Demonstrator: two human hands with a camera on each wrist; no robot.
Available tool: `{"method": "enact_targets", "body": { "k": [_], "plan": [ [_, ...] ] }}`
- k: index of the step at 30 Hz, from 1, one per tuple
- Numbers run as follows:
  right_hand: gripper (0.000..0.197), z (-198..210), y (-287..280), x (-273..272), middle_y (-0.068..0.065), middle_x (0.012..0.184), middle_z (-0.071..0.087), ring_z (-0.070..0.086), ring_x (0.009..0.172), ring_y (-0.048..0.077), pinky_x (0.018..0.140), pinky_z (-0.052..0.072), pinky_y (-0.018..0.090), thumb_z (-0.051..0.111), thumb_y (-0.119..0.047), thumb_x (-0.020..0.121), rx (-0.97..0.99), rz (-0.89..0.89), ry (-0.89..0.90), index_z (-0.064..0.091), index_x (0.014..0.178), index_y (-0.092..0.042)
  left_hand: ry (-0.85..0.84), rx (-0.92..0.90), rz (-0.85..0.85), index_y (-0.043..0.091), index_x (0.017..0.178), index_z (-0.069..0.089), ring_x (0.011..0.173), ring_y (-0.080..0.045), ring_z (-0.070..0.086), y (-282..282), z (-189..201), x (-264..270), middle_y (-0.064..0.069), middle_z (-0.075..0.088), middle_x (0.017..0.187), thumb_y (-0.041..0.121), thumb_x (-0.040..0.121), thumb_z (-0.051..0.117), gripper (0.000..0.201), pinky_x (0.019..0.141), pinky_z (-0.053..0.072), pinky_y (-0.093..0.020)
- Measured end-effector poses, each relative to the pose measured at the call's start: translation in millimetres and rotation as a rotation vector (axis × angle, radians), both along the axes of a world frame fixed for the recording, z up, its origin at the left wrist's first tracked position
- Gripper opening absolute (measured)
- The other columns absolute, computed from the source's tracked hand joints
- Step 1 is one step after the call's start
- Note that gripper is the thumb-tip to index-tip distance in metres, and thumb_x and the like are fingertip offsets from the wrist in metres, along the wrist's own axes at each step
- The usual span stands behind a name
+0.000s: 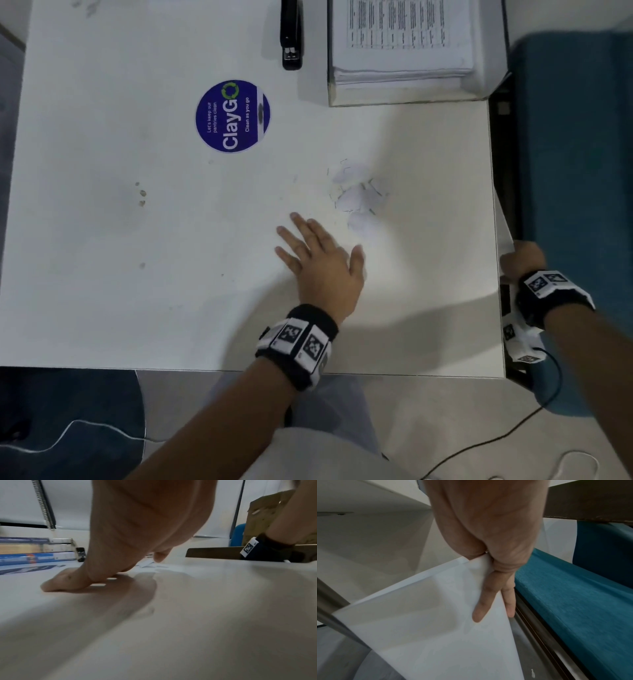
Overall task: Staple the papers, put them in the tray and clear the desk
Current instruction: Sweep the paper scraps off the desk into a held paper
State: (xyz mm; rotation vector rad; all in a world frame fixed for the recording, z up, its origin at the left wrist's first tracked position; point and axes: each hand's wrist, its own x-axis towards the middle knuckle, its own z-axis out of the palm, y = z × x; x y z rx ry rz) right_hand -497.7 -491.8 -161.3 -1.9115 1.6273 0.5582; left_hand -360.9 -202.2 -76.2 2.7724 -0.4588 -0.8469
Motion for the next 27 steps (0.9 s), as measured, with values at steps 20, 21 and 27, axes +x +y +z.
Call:
{"method": "enact_targets", "body": {
  "k": [20,21,27],
  "plan": [
    [0.029,33,-11,11,0.028,0.115,0.063,0.065,0.088,0.041,0.060,0.056,0.048,0.039,0.009,0.083,0.004,-0.090,-0.200,0.056,0.106,0.013,-0.148,-0.023,0.005,-0.002,0.149,-0.004,0.147,-0.040,-0.009,-24,3,92,-0.021,-0.011,0.159,0.044,0.098,0.022,0.073,0.118,-0.004,-0.055],
    [0.025,33,-12,10,0.028,0.115,0.064,0.065,0.088,0.044,0.056,0.054,0.055,0.040,0.008,0.083,0.019,-0.103,-0.202,0.056,0.102,0.011,-0.132,-0.010,0.044,-0.003,0.149,-0.004,0.146,-0.043,-0.010,-22,0,97,-0.022,-0.011,0.159,0.043,0.098,0.022,0.074,0.119,-0.002,-0.056],
    [0.034,41,-11,4,0.030,0.123,0.058,0.057,0.111,0.041,0.070,0.043,0.026,0.056,0.008,0.083,-0.011,-0.012,-0.081,0.052,0.117,0.014,-0.060,-0.110,-0.144,-0.003,0.149,-0.003,0.143,-0.046,-0.017,-77,-5,73,-0.021,-0.013,0.159,0.045,0.098,0.023,0.074,0.119,-0.007,-0.050]
  ]
}}
